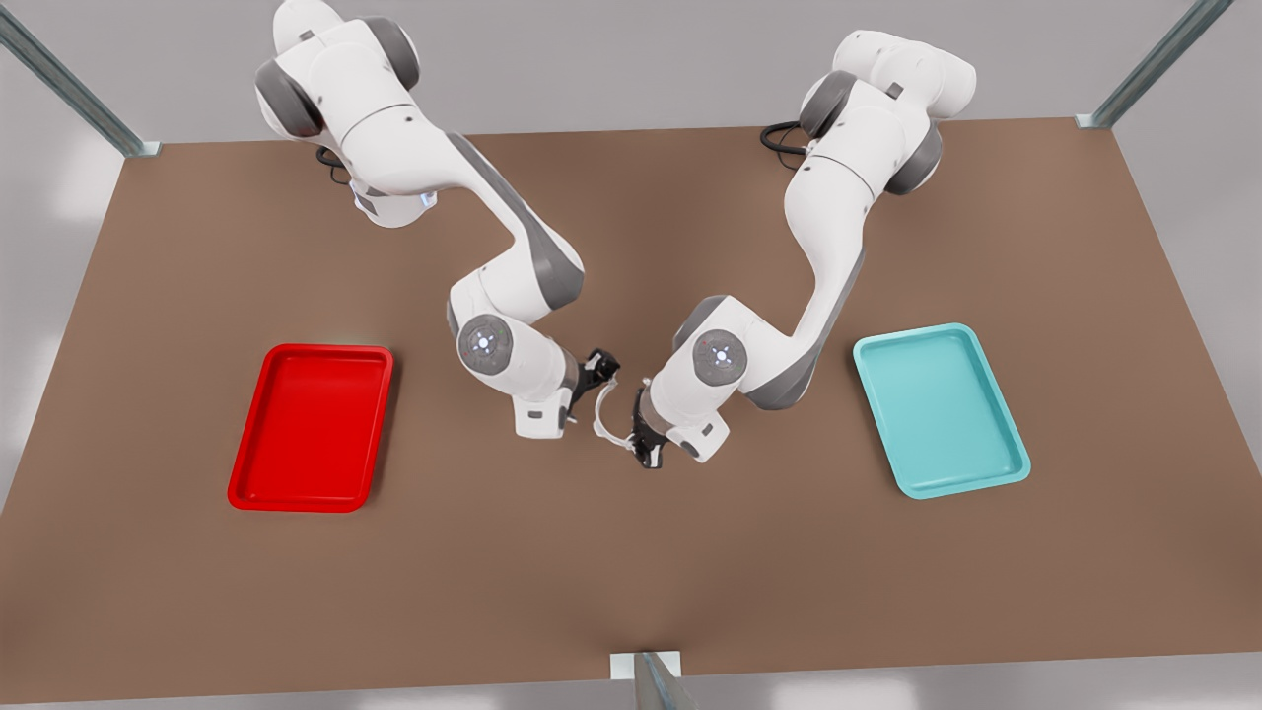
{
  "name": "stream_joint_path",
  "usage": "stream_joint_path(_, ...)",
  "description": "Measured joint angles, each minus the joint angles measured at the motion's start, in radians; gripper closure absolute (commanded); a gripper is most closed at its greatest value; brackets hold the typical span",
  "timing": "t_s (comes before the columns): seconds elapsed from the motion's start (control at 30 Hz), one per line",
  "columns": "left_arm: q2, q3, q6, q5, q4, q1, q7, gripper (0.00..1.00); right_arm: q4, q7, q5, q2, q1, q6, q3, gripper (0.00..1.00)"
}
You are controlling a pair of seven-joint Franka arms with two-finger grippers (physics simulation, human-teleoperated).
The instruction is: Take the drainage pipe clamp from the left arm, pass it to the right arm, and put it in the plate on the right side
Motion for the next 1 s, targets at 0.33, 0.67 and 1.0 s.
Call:
stream_joint_path(0.33,0.0,0.0,0.006,-0.002,-0.002,0.002,-0.11,0.79,-0.005,0.014,-0.002,0.041,0.007,0.081,-0.003,0.0)
stream_joint_path(0.67,0.0,-0.006,0.011,-0.002,0.0,0.005,-0.176,0.79,-0.02,0.022,-0.011,0.082,0.004,0.121,-0.01,0.0)
stream_joint_path(1.0,0.0,-0.006,0.015,-0.002,0.0,0.005,-0.214,0.79,-0.013,0.018,0.003,0.102,0.011,0.162,-0.006,0.54)
